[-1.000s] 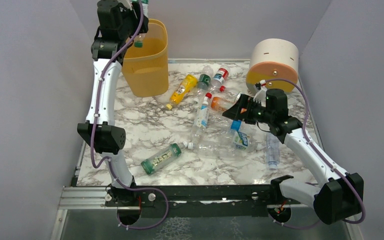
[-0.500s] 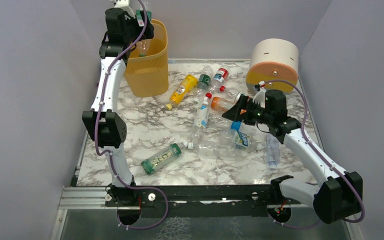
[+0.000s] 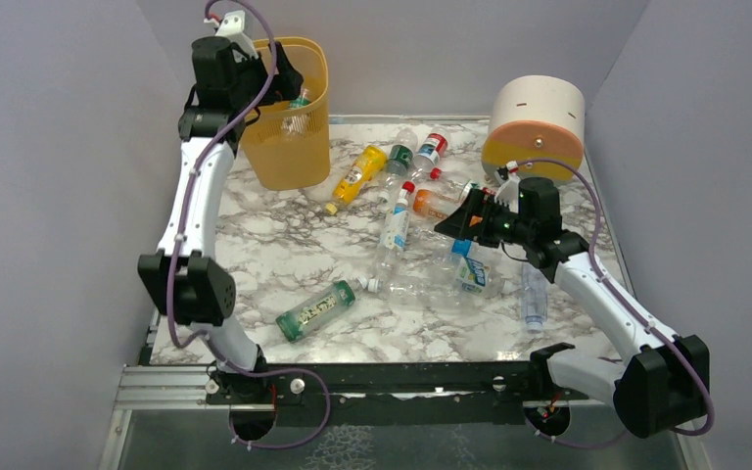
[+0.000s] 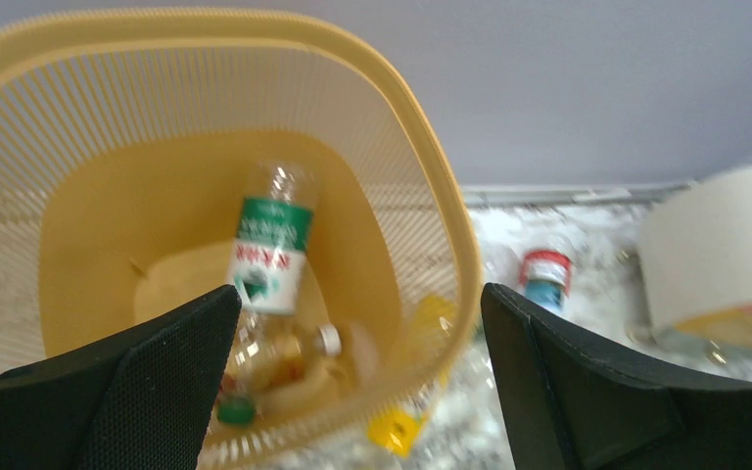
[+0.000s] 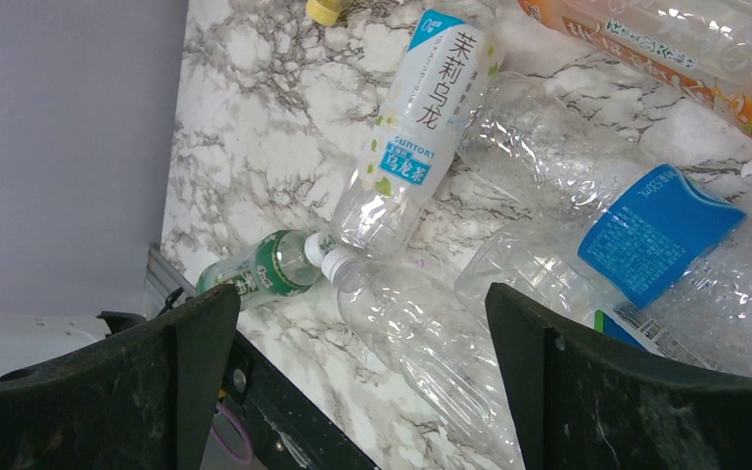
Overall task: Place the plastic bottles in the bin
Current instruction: Place the plastic bottle in the trash bin.
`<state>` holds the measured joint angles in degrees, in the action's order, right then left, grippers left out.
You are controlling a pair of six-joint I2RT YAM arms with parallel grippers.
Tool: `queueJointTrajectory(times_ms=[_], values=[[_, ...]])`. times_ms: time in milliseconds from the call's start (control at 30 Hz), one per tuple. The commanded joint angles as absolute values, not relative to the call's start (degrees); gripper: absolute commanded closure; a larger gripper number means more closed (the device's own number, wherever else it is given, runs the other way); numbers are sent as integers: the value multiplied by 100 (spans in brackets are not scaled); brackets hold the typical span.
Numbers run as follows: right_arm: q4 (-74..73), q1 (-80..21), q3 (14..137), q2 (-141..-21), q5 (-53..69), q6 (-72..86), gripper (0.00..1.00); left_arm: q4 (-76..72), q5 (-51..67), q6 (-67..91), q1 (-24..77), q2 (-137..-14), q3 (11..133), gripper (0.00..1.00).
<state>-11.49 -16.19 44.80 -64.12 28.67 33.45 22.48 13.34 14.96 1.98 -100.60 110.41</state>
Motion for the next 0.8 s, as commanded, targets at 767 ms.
queueJointTrajectory(times_ms=[767], values=[[-1177, -1644, 4333, -7171, 2907, 2874, 1, 2728, 3011, 2202, 632, -5290, 5098, 1]])
